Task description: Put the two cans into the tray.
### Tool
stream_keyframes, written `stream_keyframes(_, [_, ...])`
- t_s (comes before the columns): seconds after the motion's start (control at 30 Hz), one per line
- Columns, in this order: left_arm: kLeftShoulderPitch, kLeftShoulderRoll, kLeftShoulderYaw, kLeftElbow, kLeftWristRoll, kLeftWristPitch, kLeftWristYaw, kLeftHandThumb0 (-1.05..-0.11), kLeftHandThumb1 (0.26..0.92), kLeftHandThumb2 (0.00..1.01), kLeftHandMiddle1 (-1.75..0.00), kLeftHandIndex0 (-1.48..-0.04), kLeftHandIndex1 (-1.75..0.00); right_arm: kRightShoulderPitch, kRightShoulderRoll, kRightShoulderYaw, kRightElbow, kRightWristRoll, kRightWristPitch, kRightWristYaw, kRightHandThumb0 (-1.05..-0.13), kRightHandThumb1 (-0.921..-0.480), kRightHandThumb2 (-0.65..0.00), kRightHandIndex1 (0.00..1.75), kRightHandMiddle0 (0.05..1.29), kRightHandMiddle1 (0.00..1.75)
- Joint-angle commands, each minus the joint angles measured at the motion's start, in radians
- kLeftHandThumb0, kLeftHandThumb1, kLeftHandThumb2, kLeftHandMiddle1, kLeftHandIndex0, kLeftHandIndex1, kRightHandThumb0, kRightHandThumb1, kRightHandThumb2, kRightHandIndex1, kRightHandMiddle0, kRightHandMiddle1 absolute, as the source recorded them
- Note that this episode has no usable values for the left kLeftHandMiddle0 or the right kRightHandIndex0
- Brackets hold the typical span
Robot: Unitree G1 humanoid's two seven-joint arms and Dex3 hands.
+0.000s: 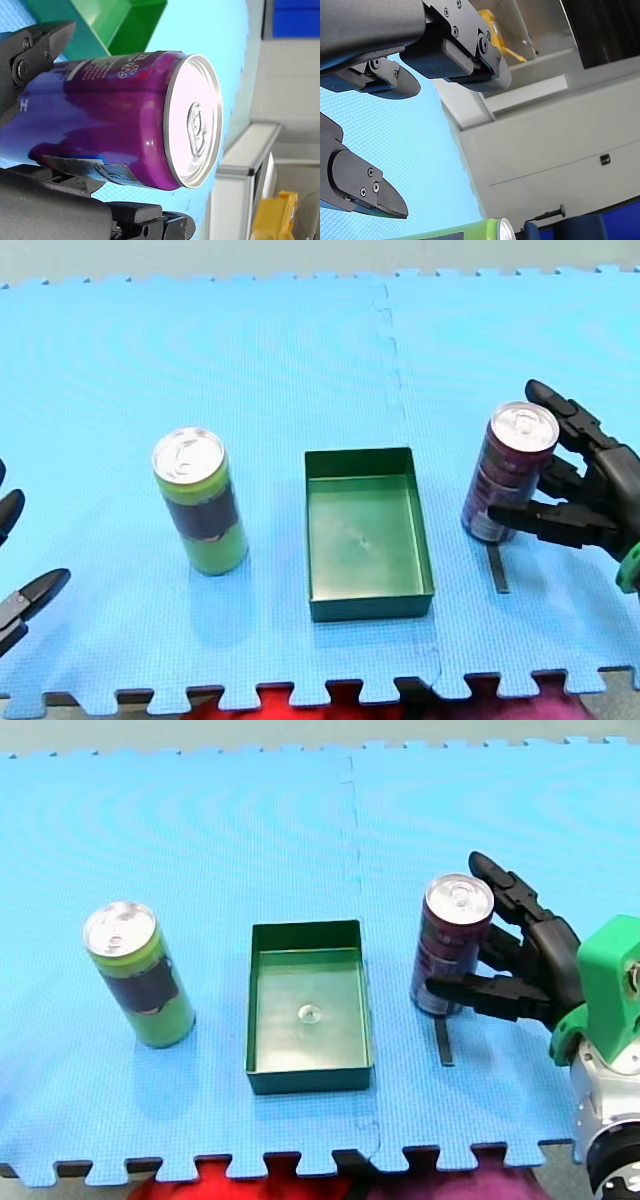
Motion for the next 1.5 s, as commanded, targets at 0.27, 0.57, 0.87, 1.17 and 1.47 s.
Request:
stream_keyframes(0.27, [0.004, 0.001, -0.002, -0.009, 0.002, 0.005, 0.009, -1.048, 0.775, 0.0, 0.0, -0.52, 0.0, -0.003, 0.004, 0.003, -0.01, 0.001, 0.009, -0.001, -0.687, -0.649, 0.0, 0.0, 0.14, 0.0])
stream_keyframes(0.57, [0.006, -0.001, -0.003, -0.009, 0.001, 0.003, 0.009, -1.048, 0.777, 0.0, 0.0, -0.52, 0.0, -0.003, 0.005, 0.004, -0.012, 0.002, 0.012, -0.001, -0.677, -0.647, 0.0, 0.0, 0.13, 0.0])
stream_keyframes(0.87, [0.019, -0.002, -0.002, -0.034, -0.003, 0.012, 0.011, -1.048, 0.777, 0.0, 0.0, -0.52, 0.0, 0.008, 0.064, -0.019, -0.017, -0.04, -0.058, -0.367, -0.351, -0.689, -0.001, 0.16, 1.1, 0.06])
stream_keyframes(1.17, [0.019, -0.007, 0.001, -0.035, -0.01, 0.025, 0.009, -1.048, 0.777, 0.0, 0.0, -0.52, 0.0, 0.007, 0.078, -0.028, -0.015, -0.03, -0.074, -0.43, -0.336, -0.721, -0.007, 0.06, 1.24, 0.01])
stream_keyframes(1.47, [0.024, -0.009, 0.001, -0.048, -0.018, 0.044, 0.01, -1.048, 0.774, 0.0, 0.0, -0.52, 0.0, 0.007, 0.083, -0.029, -0.013, -0.029, -0.077, -0.447, -0.346, -0.744, -0.008, 0.03, 1.24, 0.0])
